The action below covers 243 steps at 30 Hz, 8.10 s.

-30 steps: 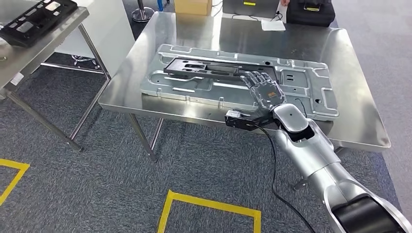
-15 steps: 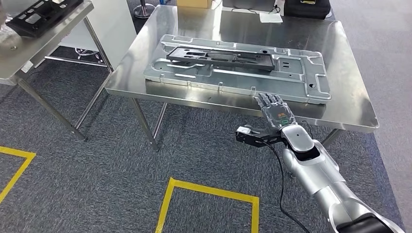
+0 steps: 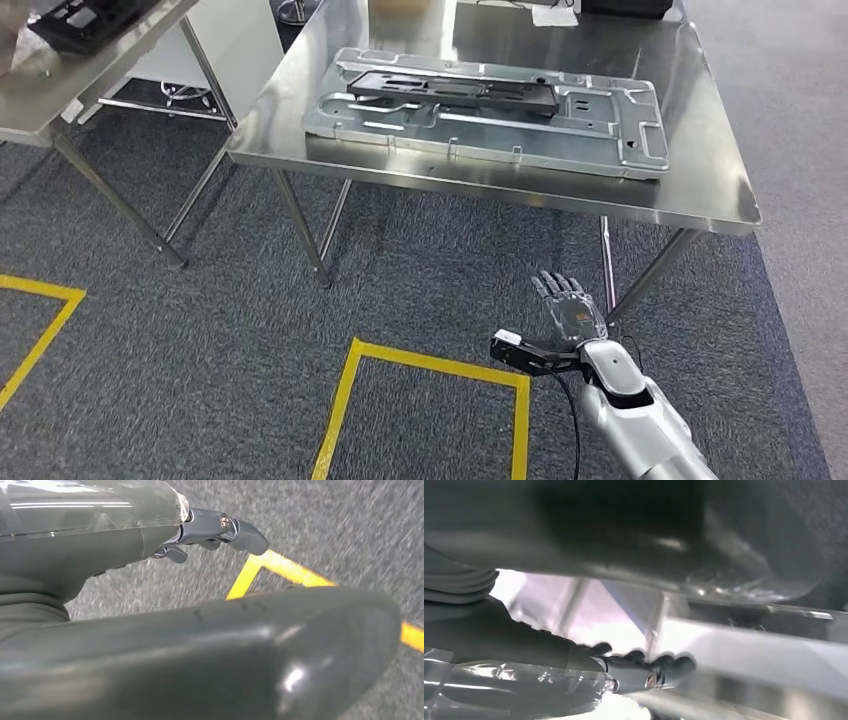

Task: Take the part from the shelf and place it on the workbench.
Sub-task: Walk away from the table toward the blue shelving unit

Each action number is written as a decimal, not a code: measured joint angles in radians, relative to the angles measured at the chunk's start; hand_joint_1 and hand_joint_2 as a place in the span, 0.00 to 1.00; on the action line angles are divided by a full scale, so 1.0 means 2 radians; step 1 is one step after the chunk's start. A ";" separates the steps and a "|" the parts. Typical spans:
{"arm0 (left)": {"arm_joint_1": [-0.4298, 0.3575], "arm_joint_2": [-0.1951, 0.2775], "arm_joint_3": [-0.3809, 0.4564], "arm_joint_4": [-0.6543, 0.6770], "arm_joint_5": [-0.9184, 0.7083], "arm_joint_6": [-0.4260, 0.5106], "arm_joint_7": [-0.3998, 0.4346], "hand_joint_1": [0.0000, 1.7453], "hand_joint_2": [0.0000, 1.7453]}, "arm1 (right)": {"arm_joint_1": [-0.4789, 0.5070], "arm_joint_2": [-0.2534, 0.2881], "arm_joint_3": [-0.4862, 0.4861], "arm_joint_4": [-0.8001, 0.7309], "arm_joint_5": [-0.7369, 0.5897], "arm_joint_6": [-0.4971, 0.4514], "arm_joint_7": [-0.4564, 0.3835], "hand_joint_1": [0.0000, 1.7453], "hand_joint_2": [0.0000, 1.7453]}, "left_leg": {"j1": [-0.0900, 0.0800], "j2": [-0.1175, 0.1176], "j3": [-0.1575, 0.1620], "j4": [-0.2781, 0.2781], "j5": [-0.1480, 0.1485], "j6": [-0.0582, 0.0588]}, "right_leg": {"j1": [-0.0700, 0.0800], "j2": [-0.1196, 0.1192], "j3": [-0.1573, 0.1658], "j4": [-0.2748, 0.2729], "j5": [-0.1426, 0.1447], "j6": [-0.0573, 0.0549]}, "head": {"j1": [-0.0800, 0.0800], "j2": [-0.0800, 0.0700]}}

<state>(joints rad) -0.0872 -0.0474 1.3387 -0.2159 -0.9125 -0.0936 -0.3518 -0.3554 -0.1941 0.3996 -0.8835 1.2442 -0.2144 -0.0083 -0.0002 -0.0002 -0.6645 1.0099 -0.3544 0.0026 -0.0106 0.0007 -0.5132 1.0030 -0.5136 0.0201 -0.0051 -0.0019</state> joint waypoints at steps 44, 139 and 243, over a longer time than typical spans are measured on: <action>0.007 0.010 0.053 0.000 0.023 0.033 0.008 0.00 0.00 | 0.173 0.176 -0.558 0.324 -0.257 -0.076 -0.008 0.00 0.00 | -0.007 0.032 0.074 0.003 -0.070 0.008 | 0.006 -0.048 0.007 0.000 -0.006 -0.021 | -0.010 0.000; 0.014 -0.018 0.017 -0.004 -0.043 0.050 -0.026 0.00 0.00 | 0.183 0.189 -0.654 0.314 -0.189 0.011 -0.017 0.00 0.00 | 0.017 0.015 0.042 0.008 -0.052 -0.011 | -0.007 -0.057 0.016 -0.004 -0.009 0.007 | -0.009 0.000; 0.015 -0.009 0.012 -0.020 -0.073 0.053 -0.023 0.00 0.00 | 0.172 0.197 -0.743 0.314 -0.092 0.035 -0.010 0.00 0.00 | 0.006 -0.038 0.060 -0.008 -0.047 0.005 | -0.006 0.016 -0.034 0.067 -0.011 -0.002 | -0.005 0.000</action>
<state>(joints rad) -0.0564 -0.0664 1.3619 -0.2556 -1.0595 0.0131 -0.3983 -0.0123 0.2006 -1.0867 -0.2564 1.0599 -0.1449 -0.0281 0.0125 -0.0761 -0.5452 0.9946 -0.4487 0.0130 -0.0225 0.0330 -0.5811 1.1371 -0.5347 0.0153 -0.0148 -0.0019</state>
